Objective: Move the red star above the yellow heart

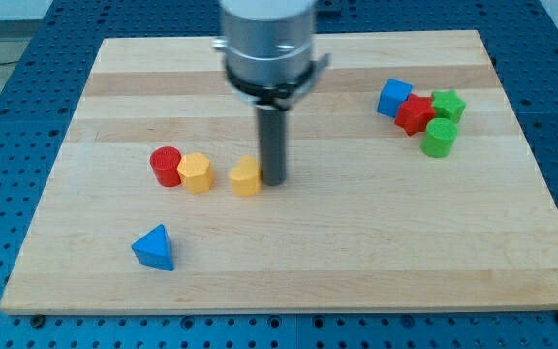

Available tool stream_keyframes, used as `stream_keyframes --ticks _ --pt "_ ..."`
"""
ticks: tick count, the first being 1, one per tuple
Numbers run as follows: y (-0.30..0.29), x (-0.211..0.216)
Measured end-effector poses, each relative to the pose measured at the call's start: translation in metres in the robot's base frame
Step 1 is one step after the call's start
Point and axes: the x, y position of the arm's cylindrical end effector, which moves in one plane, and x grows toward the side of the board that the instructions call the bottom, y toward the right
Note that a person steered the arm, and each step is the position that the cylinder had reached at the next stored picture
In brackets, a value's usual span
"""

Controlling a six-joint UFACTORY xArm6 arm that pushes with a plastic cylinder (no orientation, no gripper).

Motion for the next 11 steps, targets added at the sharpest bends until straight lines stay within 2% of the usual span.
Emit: stream_keyframes --ticks 1,2,4,5,6,7,10,11 --pt "-0.035 0.000" --pt "-0.011 0.003" --pt "0.192 0.016" --pt "0.272 0.001" --pt "0.271 -0.060" --pt "0.262 -0.088" --pt "0.132 -0.095" --pt "0.111 -0.132"
